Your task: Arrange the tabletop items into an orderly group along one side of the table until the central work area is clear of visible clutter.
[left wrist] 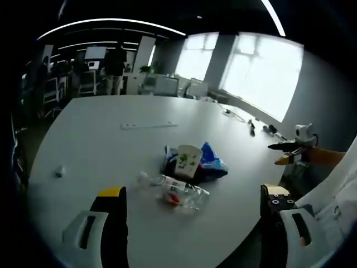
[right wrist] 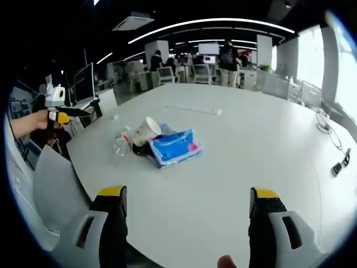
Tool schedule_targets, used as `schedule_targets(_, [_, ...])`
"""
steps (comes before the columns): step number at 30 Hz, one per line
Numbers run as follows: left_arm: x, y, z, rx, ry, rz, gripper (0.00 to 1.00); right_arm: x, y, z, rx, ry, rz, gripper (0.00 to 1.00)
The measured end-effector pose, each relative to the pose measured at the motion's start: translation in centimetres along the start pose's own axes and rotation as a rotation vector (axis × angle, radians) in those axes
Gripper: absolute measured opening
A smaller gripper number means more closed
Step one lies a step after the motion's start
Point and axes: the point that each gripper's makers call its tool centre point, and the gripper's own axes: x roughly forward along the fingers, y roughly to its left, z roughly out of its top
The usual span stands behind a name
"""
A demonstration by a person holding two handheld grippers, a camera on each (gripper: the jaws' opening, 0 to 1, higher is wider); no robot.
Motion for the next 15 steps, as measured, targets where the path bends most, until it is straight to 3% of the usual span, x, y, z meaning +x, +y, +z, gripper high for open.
schedule_targets(15, [0.09,-0.05,-0.39,-0.005,0.014,-0.006,0.97,0.16,0.27,-0.32,0.0,0.014,0.004,0.88])
